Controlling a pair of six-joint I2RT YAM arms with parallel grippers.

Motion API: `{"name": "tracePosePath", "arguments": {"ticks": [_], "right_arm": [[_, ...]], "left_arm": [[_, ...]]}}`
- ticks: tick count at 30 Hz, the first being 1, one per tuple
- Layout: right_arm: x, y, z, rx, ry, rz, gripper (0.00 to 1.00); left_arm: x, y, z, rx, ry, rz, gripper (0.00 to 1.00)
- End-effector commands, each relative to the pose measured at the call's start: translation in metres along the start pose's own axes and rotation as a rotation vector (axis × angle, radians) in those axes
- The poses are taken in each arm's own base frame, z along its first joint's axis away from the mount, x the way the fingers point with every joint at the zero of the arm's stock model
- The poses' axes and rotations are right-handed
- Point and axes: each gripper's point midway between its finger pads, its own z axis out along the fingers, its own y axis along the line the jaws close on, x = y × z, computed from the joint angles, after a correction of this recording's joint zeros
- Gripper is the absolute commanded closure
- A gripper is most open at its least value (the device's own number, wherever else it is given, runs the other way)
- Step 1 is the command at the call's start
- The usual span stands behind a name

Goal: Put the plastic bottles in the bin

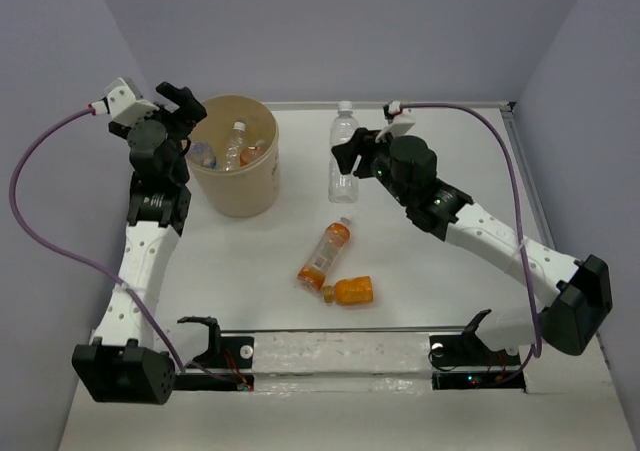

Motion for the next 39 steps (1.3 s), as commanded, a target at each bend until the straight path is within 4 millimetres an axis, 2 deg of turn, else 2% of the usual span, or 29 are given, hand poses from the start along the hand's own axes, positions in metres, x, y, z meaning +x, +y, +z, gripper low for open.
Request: {"name": "tracePosePath", "arguments": {"ticks": [1,4,5,6,7,8,9,10,12,13,14,15,16,18,19,20,21,23,25,28,29,32,33,34,35,36,37,38,39], "right_arm": [[-0.094,0.095,0.016,-0.258,-0.254,-0.027,0.57],[-0.094,0.126,0.035,-0.338,-0.269,-0.084,0.57],[-0.116,0.144,0.033,-0.377,-0.322,-0.089,0.57],[-0.120,0.150,0.037,-0.389,-0.334,-0.103,0.57],[-0.107,0.156,0.053,-0.396,-0.312,-0.133,0.56],[-0.111,0.162,0.057,-0.406,-0.324,-0.139,0.56],[-0.131,0.172,0.056,-0.425,-0.371,-0.138,0.57],[-0.118,0.175,0.074,-0.429,-0.355,-0.151,0.56],[-0.117,0.185,0.089,-0.450,-0.363,-0.153,0.56],[-0.137,0.199,0.087,-0.484,-0.407,-0.144,0.56],[-0.134,0.208,0.092,-0.502,-0.410,-0.144,0.56],[-0.106,0.207,0.119,-0.496,-0.369,-0.157,0.56],[-0.120,0.215,0.121,-0.507,-0.397,-0.149,0.56],[-0.106,0.219,0.138,-0.513,-0.381,-0.148,0.56],[-0.087,0.225,0.151,-0.530,-0.363,-0.143,0.56],[-0.081,0.226,0.158,-0.530,-0.361,-0.143,0.56],[-0.057,0.229,0.171,-0.538,-0.331,-0.153,0.55],[-0.057,0.235,0.173,-0.569,-0.343,-0.162,0.50],[-0.043,0.237,0.179,-0.590,-0.325,-0.184,0.31],[-0.043,0.242,0.172,-0.627,-0.312,-0.217,0.09],[-0.046,0.243,0.168,-0.632,-0.312,-0.225,0.08],[-0.065,0.241,0.149,-0.625,-0.326,-0.232,0.07],[-0.050,0.233,0.151,-0.610,-0.291,-0.237,0.07],[-0.081,0.237,0.130,-0.619,-0.353,-0.226,0.08],[-0.065,0.231,0.136,-0.607,-0.328,-0.228,0.09],[-0.091,0.230,0.117,-0.597,-0.371,-0.209,0.11],[-0.075,0.220,0.117,-0.583,-0.345,-0.207,0.12],[-0.099,0.220,0.094,-0.583,-0.384,-0.195,0.13],[-0.102,0.215,0.086,-0.573,-0.389,-0.193,0.15]], "left_arm": [[-0.025,-0.025,-0.063,0.200,0.000,-0.128,0.01],[-0.026,-0.017,-0.099,0.241,0.014,-0.136,0.01],[-0.005,-0.006,-0.106,0.224,0.068,-0.111,0.01],[0.001,0.000,-0.113,0.223,0.083,-0.095,0.01],[0.003,0.007,-0.129,0.222,0.097,-0.085,0.01],[0.013,0.016,-0.135,0.211,0.119,-0.066,0.01],[0.011,0.018,-0.147,0.227,0.111,-0.067,0.01],[0.026,0.026,-0.153,0.219,0.157,-0.052,0.01],[0.038,0.025,-0.166,0.254,0.205,-0.049,0.01],[0.052,0.027,-0.176,0.274,0.266,-0.043,0.01],[0.059,0.025,-0.183,0.298,0.305,-0.048,0.01],[0.068,0.021,-0.192,0.340,0.350,-0.059,0.01],[0.078,0.022,-0.199,0.349,0.393,-0.062,0.01],[0.094,0.022,-0.208,0.376,0.455,-0.081,0.01],[0.098,0.017,-0.216,0.409,0.491,-0.101,0.01],[0.100,0.015,-0.219,0.422,0.507,-0.110,0.01],[0.100,0.013,-0.223,0.439,0.520,-0.115,0.01],[0.097,0.013,-0.227,0.437,0.529,-0.106,0.01],[0.091,0.013,-0.229,0.439,0.520,-0.090,0.01],[0.088,0.004,-0.232,0.486,0.522,-0.086,0.01],[0.089,0.001,-0.233,0.505,0.529,-0.090,0.01],[0.095,-0.005,-0.234,0.545,0.553,-0.099,0.01],[0.097,-0.006,-0.234,0.555,0.562,-0.097,0.01],[0.100,-0.007,-0.233,0.564,0.567,-0.097,0.01],[0.102,-0.009,-0.234,0.581,0.572,-0.093,0.01],[0.106,-0.012,-0.235,0.600,0.598,-0.092,0.01],[0.108,-0.014,-0.233,0.610,0.603,-0.096,0.01],[0.111,-0.015,-0.234,0.620,0.617,-0.101,0.01],[0.112,-0.016,-0.231,0.620,0.617,-0.105,0.01]]}}
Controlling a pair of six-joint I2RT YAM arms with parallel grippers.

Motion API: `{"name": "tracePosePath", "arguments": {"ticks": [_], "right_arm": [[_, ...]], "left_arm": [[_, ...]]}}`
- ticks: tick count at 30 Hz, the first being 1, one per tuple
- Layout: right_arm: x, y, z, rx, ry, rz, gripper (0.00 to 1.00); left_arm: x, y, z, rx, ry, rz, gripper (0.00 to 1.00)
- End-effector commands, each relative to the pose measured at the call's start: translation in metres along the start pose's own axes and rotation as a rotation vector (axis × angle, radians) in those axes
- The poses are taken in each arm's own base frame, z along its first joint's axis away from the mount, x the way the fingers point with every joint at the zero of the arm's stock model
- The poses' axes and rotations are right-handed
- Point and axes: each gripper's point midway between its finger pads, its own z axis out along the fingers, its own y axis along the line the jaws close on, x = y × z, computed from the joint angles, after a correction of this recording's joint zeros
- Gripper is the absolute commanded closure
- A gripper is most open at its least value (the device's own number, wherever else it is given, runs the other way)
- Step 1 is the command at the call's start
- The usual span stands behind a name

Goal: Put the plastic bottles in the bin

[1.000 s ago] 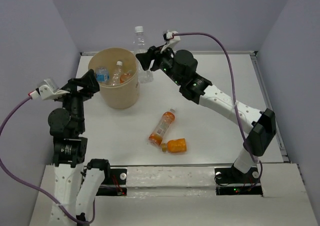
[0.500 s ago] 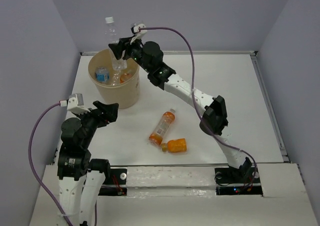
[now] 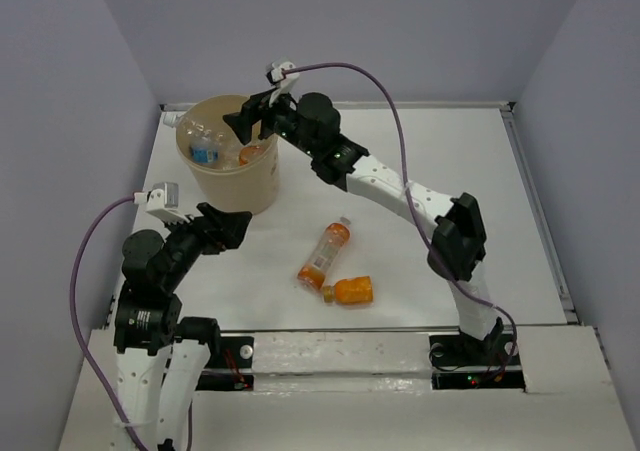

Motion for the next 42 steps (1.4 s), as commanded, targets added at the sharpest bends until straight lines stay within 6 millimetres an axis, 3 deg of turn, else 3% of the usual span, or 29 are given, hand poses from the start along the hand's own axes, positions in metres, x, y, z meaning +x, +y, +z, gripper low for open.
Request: {"name": "tracePosePath", "arguments": {"ticks": [1,3,4,6,7,8,9,10,11,12,14,15,16,17,18,19,20,24,26,30,34,38,39,42], "right_arm": [[-0.087,0.011,-0.051,0.023,-0.193,-0.008,0.18],[-0.081,0.005,-0.073,0.067,-0.168,-0.005,0.20],[-0.072,-0.003,-0.100,0.115,-0.132,-0.002,0.22],[-0.055,-0.010,-0.131,0.169,-0.082,0.030,0.29],[-0.040,-0.018,-0.150,0.219,-0.032,0.048,0.30],[-0.020,-0.021,-0.183,0.242,0.019,0.065,0.32],[-0.006,-0.022,-0.201,0.262,0.054,0.110,0.32],[-0.009,-0.023,-0.228,0.293,0.066,0.131,0.32],[0.006,-0.026,-0.244,0.314,0.102,0.151,0.32],[0.052,-0.033,-0.272,0.372,0.215,0.192,0.29],[0.074,-0.034,-0.303,0.409,0.284,0.234,0.24],[0.069,-0.032,-0.320,0.415,0.276,0.253,0.20],[0.082,-0.031,-0.334,0.433,0.318,0.287,0.14],[0.109,-0.033,-0.358,0.462,0.416,0.293,0.12],[0.106,-0.030,-0.370,0.463,0.417,0.313,0.10],[0.117,-0.027,-0.386,0.476,0.472,0.340,0.09],[0.126,-0.025,-0.396,0.478,0.499,0.352,0.09],[0.139,-0.019,-0.424,0.489,0.549,0.406,0.07],[0.145,-0.021,-0.431,0.506,0.565,0.408,0.07],[0.149,-0.020,-0.439,0.514,0.573,0.421,0.07],[0.159,-0.015,-0.446,0.501,0.603,0.445,0.07],[0.176,-0.004,-0.447,0.450,0.691,0.466,0.05],[0.185,-0.003,-0.448,0.442,0.736,0.450,0.05],[0.194,0.009,-0.444,0.374,0.805,0.443,0.05]], "left_arm": [[0.003,-0.016,0.015,0.117,0.037,0.018,0.01],[0.006,-0.012,0.022,0.109,0.056,0.014,0.01],[0.007,-0.013,0.025,0.116,0.061,0.017,0.01],[0.009,-0.010,0.033,0.097,0.068,0.018,0.01],[0.011,-0.011,0.036,0.094,0.075,0.019,0.01],[0.020,-0.021,0.039,0.124,0.105,0.025,0.01],[0.024,-0.016,0.048,0.078,0.111,0.026,0.01],[0.040,-0.042,0.049,0.150,0.159,0.037,0.01],[0.048,-0.049,0.053,0.149,0.181,0.045,0.01],[0.059,-0.043,0.068,0.070,0.193,0.065,0.01],[0.081,-0.056,0.078,0.046,0.233,0.122,0.01],[0.103,-0.066,0.087,0.016,0.276,0.193,0.01],[0.114,-0.069,0.092,0.002,0.300,0.229,0.01],[0.118,-0.075,0.099,-0.006,0.310,0.250,0.01],[0.127,-0.075,0.105,-0.019,0.329,0.273,0.01],[0.149,-0.067,0.116,-0.050,0.385,0.331,0.01],[0.153,-0.070,0.126,-0.045,0.388,0.349,0.01],[0.201,-0.056,0.160,-0.091,0.492,0.465,0.01],[0.207,-0.058,0.170,-0.092,0.500,0.489,0.01],[0.231,-0.048,0.184,-0.119,0.551,0.529,0.01],[0.262,-0.023,0.190,-0.176,0.616,0.569,0.01],[0.269,-0.012,0.194,-0.214,0.609,0.574,0.23],[0.263,-0.017,0.196,-0.210,0.582,0.560,0.36],[0.235,-0.039,0.201,-0.174,0.498,0.519,0.48]]}}
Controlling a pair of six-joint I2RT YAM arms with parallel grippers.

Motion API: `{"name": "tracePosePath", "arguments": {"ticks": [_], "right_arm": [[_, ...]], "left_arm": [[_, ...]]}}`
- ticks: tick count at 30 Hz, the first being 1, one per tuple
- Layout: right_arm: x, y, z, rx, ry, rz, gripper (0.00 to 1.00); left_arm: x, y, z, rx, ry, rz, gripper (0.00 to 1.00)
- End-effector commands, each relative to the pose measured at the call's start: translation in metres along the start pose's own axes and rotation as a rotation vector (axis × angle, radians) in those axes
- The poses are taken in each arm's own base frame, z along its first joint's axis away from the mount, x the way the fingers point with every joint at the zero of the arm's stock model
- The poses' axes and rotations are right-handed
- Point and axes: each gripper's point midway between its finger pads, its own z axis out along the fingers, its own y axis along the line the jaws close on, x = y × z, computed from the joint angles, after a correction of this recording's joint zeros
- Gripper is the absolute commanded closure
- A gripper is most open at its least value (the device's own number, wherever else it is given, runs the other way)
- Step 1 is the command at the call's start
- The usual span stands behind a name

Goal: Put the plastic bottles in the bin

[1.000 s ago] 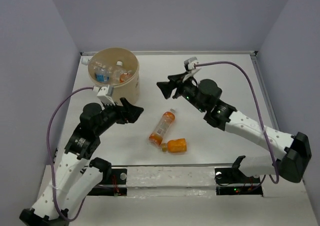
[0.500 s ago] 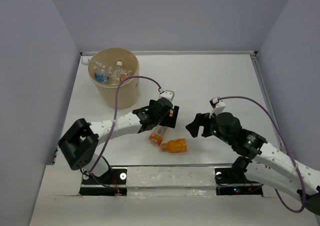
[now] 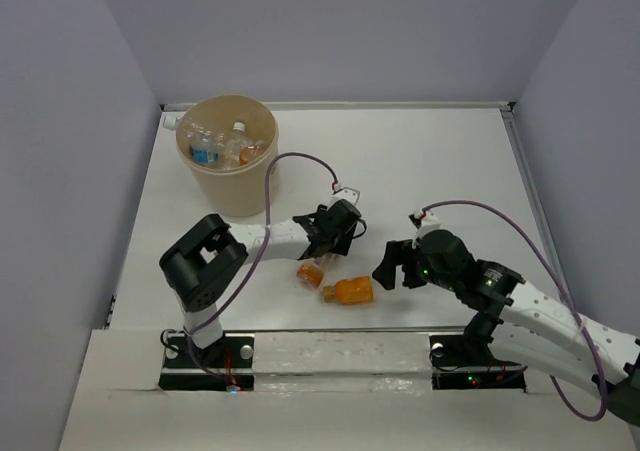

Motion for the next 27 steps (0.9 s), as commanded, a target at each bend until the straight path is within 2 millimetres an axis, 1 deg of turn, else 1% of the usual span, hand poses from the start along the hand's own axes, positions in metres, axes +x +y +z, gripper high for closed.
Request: {"name": "tracePosePath", "arguments": {"ticks": [1,2,3,4,5,6,7,8,9,10,11,12,14,15,17,18,19,20,21,22,23,24,25,26,27], "right_arm": [[0.025,0.019,0.006,-0.097,0.143,-0.092,0.05],[0.022,0.021,0.006,-0.099,0.138,-0.104,0.05],[0.019,0.026,0.007,-0.104,0.138,-0.135,0.05],[0.013,0.029,0.005,-0.113,0.125,-0.144,0.05],[0.015,0.032,0.007,-0.117,0.140,-0.163,0.05],[0.007,0.040,0.006,-0.131,0.131,-0.173,0.05],[0.006,0.042,0.008,-0.137,0.139,-0.196,0.05],[0.011,0.042,0.013,-0.126,0.173,-0.216,0.05],[0.012,0.047,0.015,-0.129,0.181,-0.232,0.05],[0.018,0.045,0.020,-0.103,0.206,-0.253,0.05],[0.022,0.047,0.022,-0.103,0.220,-0.263,0.05],[0.023,0.045,0.025,-0.088,0.223,-0.271,0.05],[0.024,0.045,0.027,-0.072,0.225,-0.300,0.05],[0.027,0.047,0.026,-0.073,0.233,-0.322,0.05],[0.023,0.047,0.024,-0.069,0.239,-0.346,0.05],[0.024,0.053,0.023,-0.090,0.248,-0.362,0.05],[0.025,0.056,0.021,-0.098,0.265,-0.391,0.04],[0.012,0.061,0.021,-0.081,0.233,-0.394,0.04],[0.011,0.063,0.021,-0.072,0.240,-0.411,0.04],[0.016,0.057,0.024,-0.033,0.276,-0.444,0.04],[0.016,0.057,0.026,-0.023,0.292,-0.459,0.04],[0.012,0.061,0.026,-0.013,0.287,-0.484,0.04],[0.012,0.059,0.027,-0.003,0.304,-0.514,0.04],[0.017,0.055,0.028,0.029,0.345,-0.546,0.03],[0.019,0.052,0.031,0.044,0.366,-0.560,0.03]], "left_arm": [[-0.068,-0.002,-0.033,0.020,-0.204,-0.084,0.51],[-0.076,0.001,-0.041,0.021,-0.226,-0.092,0.53],[-0.096,0.008,-0.059,0.037,-0.276,-0.126,0.55],[-0.105,0.006,-0.070,0.059,-0.303,-0.136,0.56],[-0.116,0.018,-0.079,0.058,-0.329,-0.165,0.56],[-0.135,0.022,-0.103,0.101,-0.387,-0.199,0.56],[-0.146,0.030,-0.115,0.107,-0.421,-0.225,0.56],[-0.163,0.046,-0.130,0.102,-0.471,-0.264,0.56],[-0.179,0.058,-0.160,0.115,-0.547,-0.297,0.56],[-0.192,0.080,-0.173,0.086,-0.599,-0.334,0.56],[-0.207,0.095,-0.193,0.077,-0.661,-0.355,0.56],[-0.220,0.112,-0.220,0.067,-0.738,-0.381,0.56],[-0.238,0.143,-0.248,0.013,-0.833,-0.409,0.56],[-0.251,0.170,-0.266,-0.037,-0.892,-0.433,0.54],[-0.265,0.196,-0.275,-0.085,-0.917,-0.436,0.54],[-0.278,0.218,-0.283,-0.115,-0.942,-0.450,0.54],[-0.286,0.228,-0.286,-0.128,-0.967,-0.462,0.54],[-0.296,0.238,-0.296,-0.141,-1.003,-0.476,0.55],[-0.302,0.248,-0.287,-0.155,-1.000,-0.487,0.55],[-0.308,0.264,-0.292,-0.176,-1.035,-0.517,0.55],[-0.314,0.272,-0.292,-0.187,-1.048,-0.521,0.55],[-0.321,0.278,-0.287,-0.183,-1.059,-0.540,0.55],[-0.325,0.284,-0.286,-0.191,-1.072,-0.550,0.55],[-0.333,0.291,-0.290,-0.195,-1.111,-0.561,0.55],[-0.336,0.295,-0.287,-0.196,-1.124,-0.567,0.55]]}}
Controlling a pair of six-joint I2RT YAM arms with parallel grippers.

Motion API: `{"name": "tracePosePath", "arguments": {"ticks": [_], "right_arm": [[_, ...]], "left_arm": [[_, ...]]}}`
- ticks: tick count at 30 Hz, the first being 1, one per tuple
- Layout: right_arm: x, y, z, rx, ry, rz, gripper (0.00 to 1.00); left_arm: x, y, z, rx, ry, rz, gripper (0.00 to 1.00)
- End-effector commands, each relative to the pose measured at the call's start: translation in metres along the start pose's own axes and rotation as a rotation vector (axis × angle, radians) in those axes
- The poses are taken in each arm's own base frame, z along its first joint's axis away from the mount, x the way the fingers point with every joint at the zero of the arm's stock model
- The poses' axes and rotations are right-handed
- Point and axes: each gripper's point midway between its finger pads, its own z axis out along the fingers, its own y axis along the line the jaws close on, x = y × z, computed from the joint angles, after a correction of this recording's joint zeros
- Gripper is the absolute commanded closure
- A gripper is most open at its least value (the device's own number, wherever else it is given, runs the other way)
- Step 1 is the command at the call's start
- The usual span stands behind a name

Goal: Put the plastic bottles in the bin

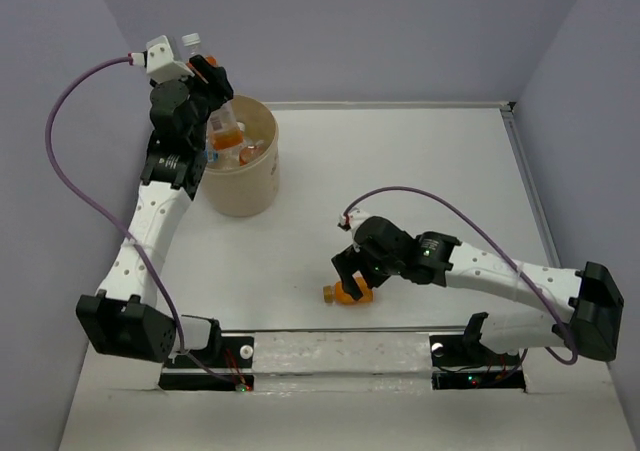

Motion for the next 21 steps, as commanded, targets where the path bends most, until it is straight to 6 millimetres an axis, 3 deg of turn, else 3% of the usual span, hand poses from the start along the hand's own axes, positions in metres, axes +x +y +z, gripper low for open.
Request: {"name": "tracePosePath", "arguments": {"ticks": [1,4,7,10,11,17,20,21], "right_arm": [[0.008,-0.007,0.000,0.071,0.106,-0.155,0.03],[0.011,0.000,0.007,0.060,0.158,-0.241,0.02],[0.011,0.009,0.016,0.021,0.191,-0.307,0.01],[0.019,0.012,0.029,0.022,0.240,-0.369,0.00],[0.019,0.012,0.033,0.024,0.246,-0.374,0.00],[0.022,0.008,0.052,0.043,0.243,-0.414,0.00],[0.027,0.007,0.057,0.038,0.272,-0.426,0.00],[0.028,0.008,0.059,0.036,0.277,-0.429,0.00]], "left_arm": [[-0.023,-0.008,0.032,0.062,-0.114,-0.057,0.55],[-0.011,-0.002,0.047,0.055,-0.121,-0.059,0.55],[-0.012,-0.004,0.053,0.091,-0.199,-0.055,0.55],[0.007,0.005,0.059,0.085,-0.206,-0.026,0.54],[0.005,0.005,0.059,0.094,-0.236,-0.027,0.54],[0.051,0.016,0.062,0.101,-0.209,-0.003,0.50],[0.080,0.020,0.055,0.090,-0.170,0.019,0.27],[0.084,0.024,0.055,0.058,-0.171,0.026,0.10]]}}
